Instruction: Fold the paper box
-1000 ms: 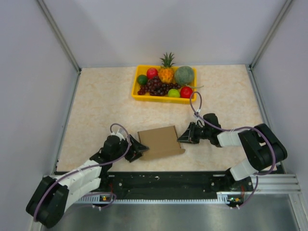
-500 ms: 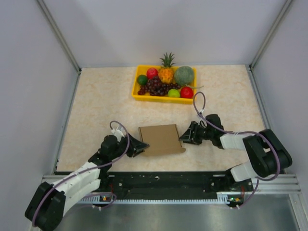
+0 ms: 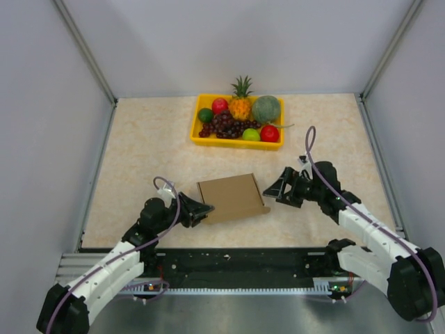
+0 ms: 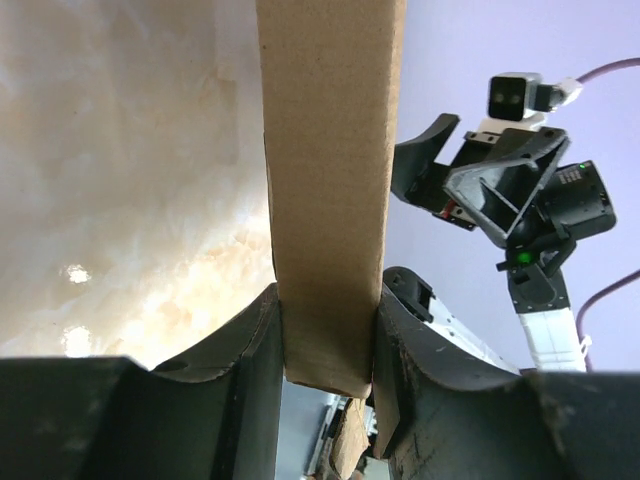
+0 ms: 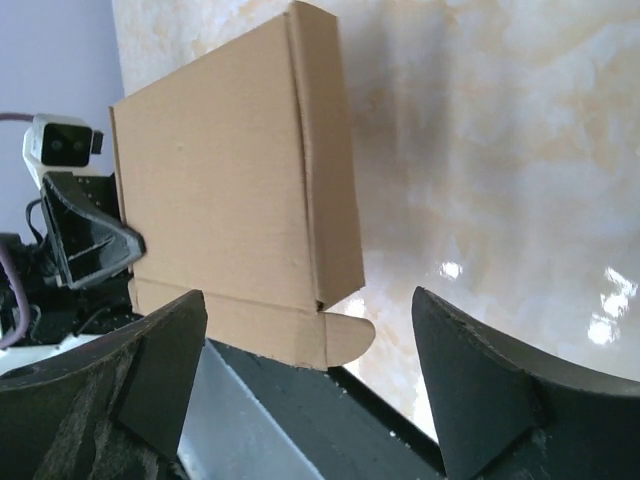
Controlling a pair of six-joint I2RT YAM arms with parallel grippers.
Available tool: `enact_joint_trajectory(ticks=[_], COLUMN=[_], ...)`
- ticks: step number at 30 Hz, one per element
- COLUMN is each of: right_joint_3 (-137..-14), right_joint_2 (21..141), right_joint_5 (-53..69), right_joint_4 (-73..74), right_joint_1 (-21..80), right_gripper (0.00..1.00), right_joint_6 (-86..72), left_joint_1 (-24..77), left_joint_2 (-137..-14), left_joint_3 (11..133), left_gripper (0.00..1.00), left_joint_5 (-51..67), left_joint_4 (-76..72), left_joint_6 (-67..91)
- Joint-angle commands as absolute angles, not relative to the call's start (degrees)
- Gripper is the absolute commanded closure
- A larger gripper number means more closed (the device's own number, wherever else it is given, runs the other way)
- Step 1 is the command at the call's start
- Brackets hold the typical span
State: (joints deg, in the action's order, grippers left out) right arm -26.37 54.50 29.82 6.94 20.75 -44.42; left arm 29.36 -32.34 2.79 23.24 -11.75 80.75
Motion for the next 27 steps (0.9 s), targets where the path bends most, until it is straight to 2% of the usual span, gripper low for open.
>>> enact_joint_trajectory(ticks=[1,5,6,8,11,13,14,15,16,20,24,27], right_joint_3=[-27.4,-29.0,-31.7,-33.5,-32.1,-33.5,-34.4,-36.6,-37.9,-44.5,-45.0,-45.5], right_joint_2=[54.9,57.2,56.5,50.2,43.3,43.0,43.4,44.5,45.2,47.3,43.6,44.0], right_joint_5=[33.6,40.5,39.5,30.5,27.6,28.1,27.3,25.5,18.1,3.5,7.7,4.5], right_joint_4=[11.0,10.2,17.3,22.2,17.4,15.2,15.6,16.5,17.8,16.8,10.6,12.5], right_joint_1=[17.1,17.0,17.0,17.0,16.9,17.3,18.1,22.0,24.8,39.0,43.0,53.1], right_gripper=[0.17,0.16,0.16,0.15,0.1,0.01,0.01,0.01,0.01,0.01,0.01,0.01], right_joint_6=[-50.8,-45.6,-41.7,-31.5,-26.6,-21.8,-19.1,-15.8,-10.4,-0.4,9.2,21.4], left_joint_1=[29.2,29.2,29.2,29.2,29.1,29.1,29.1,29.0,29.0,28.6,28.0,27.2], left_joint_2=[-32.0,-31.8,-31.4,-30.0,-26.7,-25.0,-23.7,-23.3,-23.2,-26.0,-32.1,-38.0], left_joint_3=[5.6,4.8,4.6,4.2,5.2,6.6,7.1,7.6,8.1,12.4,17.5,23.1], left_gripper=[0.87,0.87,0.87,0.87,0.89,0.89,0.9,0.93,1.0,1.0,1.0,1.0], left_joint_5=[26.5,28.7,28.8,28.7,27.5,24.4,23.0,21.3,20.6,19.2,22.4,26.3], left_joint_4=[-13.6,-15.4,-15.9,-16.3,-11.6,-7.8,-3.9,-2.5,-2.1,-0.3,2.9,6.3], left_joint_6=[85.2,88.8,90.7,92.2,94.0,95.1,95.9,98.1,99.1,101.6,101.9,101.0])
